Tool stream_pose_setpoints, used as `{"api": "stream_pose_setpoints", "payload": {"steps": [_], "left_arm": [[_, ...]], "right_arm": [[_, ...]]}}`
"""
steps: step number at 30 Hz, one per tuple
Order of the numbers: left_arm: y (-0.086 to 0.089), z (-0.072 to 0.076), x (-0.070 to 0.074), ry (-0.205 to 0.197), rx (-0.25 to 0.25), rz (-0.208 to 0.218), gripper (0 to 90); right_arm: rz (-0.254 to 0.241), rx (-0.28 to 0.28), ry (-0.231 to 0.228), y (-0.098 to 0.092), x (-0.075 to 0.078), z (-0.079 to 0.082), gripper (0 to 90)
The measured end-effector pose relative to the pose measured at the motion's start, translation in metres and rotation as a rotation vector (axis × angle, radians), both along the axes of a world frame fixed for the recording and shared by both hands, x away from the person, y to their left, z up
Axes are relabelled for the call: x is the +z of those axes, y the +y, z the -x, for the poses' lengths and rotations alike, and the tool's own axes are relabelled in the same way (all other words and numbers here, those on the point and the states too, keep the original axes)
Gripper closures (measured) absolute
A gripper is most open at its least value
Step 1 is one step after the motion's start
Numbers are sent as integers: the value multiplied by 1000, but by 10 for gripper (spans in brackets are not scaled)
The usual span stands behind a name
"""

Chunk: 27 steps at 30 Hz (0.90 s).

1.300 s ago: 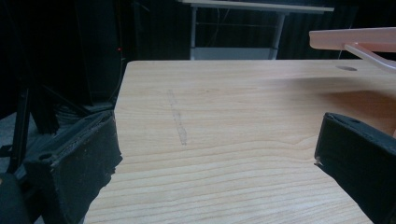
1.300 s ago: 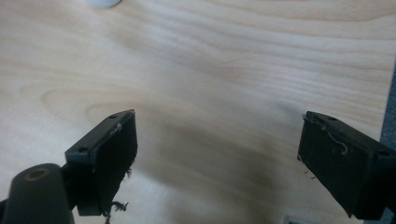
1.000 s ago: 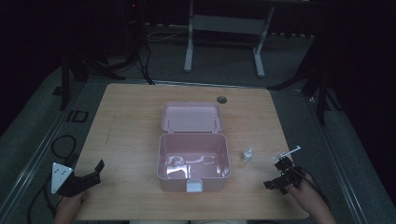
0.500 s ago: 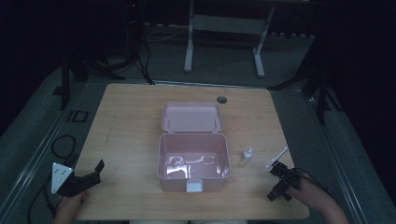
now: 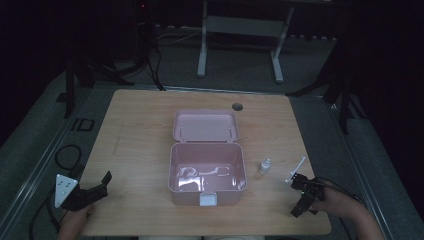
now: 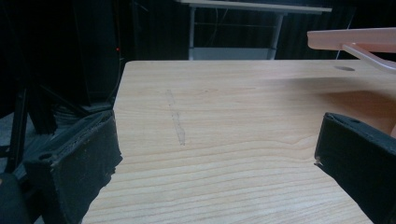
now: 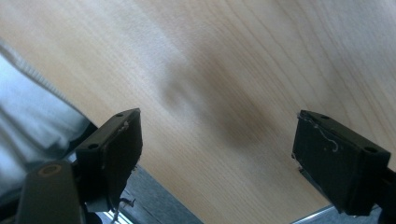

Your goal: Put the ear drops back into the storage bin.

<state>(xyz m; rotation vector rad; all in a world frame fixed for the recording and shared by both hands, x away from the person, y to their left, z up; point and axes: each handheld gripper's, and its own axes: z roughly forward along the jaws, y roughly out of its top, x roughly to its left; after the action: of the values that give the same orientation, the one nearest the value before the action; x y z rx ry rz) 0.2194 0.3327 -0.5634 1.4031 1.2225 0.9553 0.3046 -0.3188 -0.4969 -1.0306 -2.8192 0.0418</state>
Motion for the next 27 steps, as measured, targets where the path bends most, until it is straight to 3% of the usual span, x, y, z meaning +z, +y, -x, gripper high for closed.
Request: {"api": "stream_pose_setpoints", "payload": {"steps": [5, 10, 13, 18, 24, 27], "left_arm": [[0, 0, 0, 1, -1, -1, 4], [0, 0, 0, 1, 0, -1, 4], [0, 0, 0, 2, -1, 0, 4], [0, 0, 0, 2, -1, -1, 4], [0, 0, 0, 1, -3, -2, 4], [0, 0, 0, 0, -3, -2, 4]], "right_arm": [[55, 52, -33, 2, 0, -2, 157], [39, 65, -30, 4, 1, -6, 141], [45, 60, -62, 9, 2, -13, 140], [31, 55, -68, 17, 6, -24, 140], [24, 168, -107, 30, 10, -35, 178], [21, 162, -100, 35, 10, -43, 208]]}}
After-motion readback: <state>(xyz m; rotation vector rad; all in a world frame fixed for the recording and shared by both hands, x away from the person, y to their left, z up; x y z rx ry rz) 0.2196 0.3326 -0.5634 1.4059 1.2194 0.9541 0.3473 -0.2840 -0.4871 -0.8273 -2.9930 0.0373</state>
